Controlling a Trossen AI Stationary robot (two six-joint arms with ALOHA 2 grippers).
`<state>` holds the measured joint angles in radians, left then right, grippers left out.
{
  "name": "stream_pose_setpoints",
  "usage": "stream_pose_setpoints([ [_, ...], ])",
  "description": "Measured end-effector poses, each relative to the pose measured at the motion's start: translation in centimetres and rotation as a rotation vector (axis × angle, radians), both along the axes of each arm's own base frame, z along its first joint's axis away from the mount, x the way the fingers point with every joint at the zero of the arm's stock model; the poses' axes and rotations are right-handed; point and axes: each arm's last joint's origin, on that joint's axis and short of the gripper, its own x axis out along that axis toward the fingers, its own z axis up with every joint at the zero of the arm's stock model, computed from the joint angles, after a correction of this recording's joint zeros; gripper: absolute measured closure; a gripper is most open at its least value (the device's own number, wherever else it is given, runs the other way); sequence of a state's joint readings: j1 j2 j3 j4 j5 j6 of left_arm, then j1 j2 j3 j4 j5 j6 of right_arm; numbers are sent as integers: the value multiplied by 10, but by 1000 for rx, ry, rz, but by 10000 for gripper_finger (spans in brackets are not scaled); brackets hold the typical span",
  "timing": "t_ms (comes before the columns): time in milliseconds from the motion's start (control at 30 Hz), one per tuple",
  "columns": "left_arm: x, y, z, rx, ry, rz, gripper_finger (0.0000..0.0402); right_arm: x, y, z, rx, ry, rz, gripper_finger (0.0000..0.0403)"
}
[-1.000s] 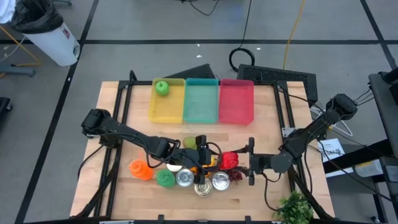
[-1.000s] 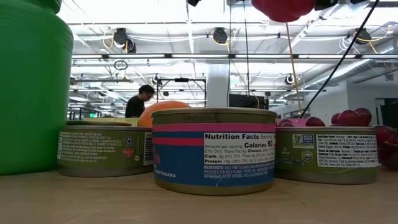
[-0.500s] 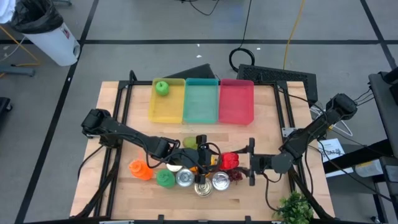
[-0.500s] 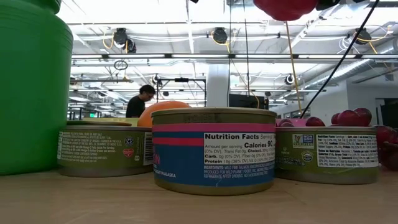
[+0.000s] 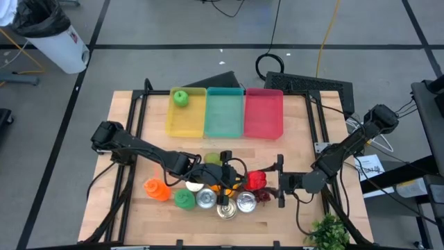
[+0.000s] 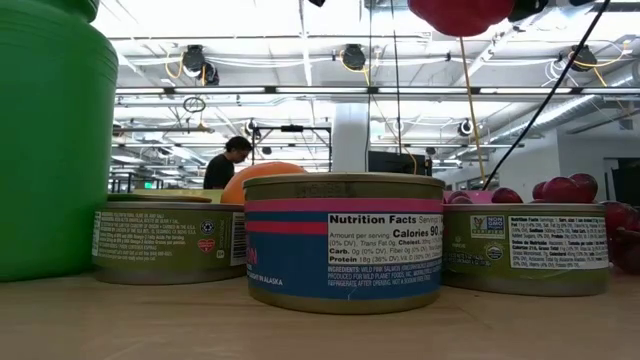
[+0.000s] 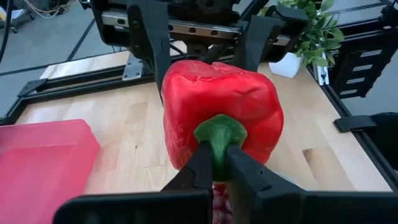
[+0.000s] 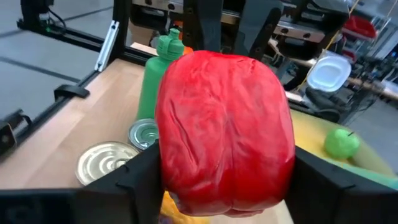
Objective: Pick & Place Food Item
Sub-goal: Put the red bell pepper into the yellow bin
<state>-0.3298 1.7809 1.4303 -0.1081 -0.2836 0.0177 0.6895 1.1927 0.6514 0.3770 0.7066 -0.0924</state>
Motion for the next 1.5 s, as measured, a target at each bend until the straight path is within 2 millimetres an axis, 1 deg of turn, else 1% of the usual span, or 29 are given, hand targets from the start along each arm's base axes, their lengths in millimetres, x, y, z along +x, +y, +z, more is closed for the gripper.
stream_pose_setpoints([
  [67, 1, 0, 1, -7, -13, 4, 394, -1, 0, -1, 14, 8, 0, 97],
  [167, 1, 1, 2, -14, -20, 15, 392, -3, 2, -1, -19, 18, 20, 31],
  [233, 0, 1, 2, -15, -14, 18, 394, -4, 3, 1, -31, 10, 25, 15],
  [300, 0, 1, 2, -12, -11, 29, 394, -7, 2, 2, -42, 17, 25, 23],
  [400, -8, 6, 10, 10, -3, 83, 394, -12, 1, 4, -48, 20, 20, 39],
  [567, -31, 16, 33, 52, 6, 191, 394, -19, -2, 9, -5, 26, 23, 51],
  [700, -54, 35, 50, 133, 44, 343, 394, -21, -4, 10, 21, 32, 12, 50],
  [767, -64, 49, 54, 152, 86, 423, 394, -21, -4, 9, 21, 43, 10, 50],
  [867, -78, 78, 58, 152, 159, 535, 394, -21, -4, 8, 17, 51, 9, 50],
  [1000, -86, 127, 59, 111, 225, 683, 394, -21, -4, 8, 14, 53, 7, 51],
  [1067, -87, 155, 58, 50, 250, 719, 394, -21, -4, 7, 14, 53, 6, 51],
  [1167, -90, 196, 51, -68, 312, 736, 394, -21, -5, 7, 24, 52, 1, 51],
  [1267, -96, 234, 41, -126, 373, 809, 394, -21, -5, 7, 23, 54, -1, 51],
  [1400, -110, 273, 32, -184, 424, 909, 394, -21, -5, 6, 14, 61, -1, 51],
  [1500, -120, 297, 27, -273, 431, 946, 394, -21, -5, 6, 10, 64, -2, 51],
])
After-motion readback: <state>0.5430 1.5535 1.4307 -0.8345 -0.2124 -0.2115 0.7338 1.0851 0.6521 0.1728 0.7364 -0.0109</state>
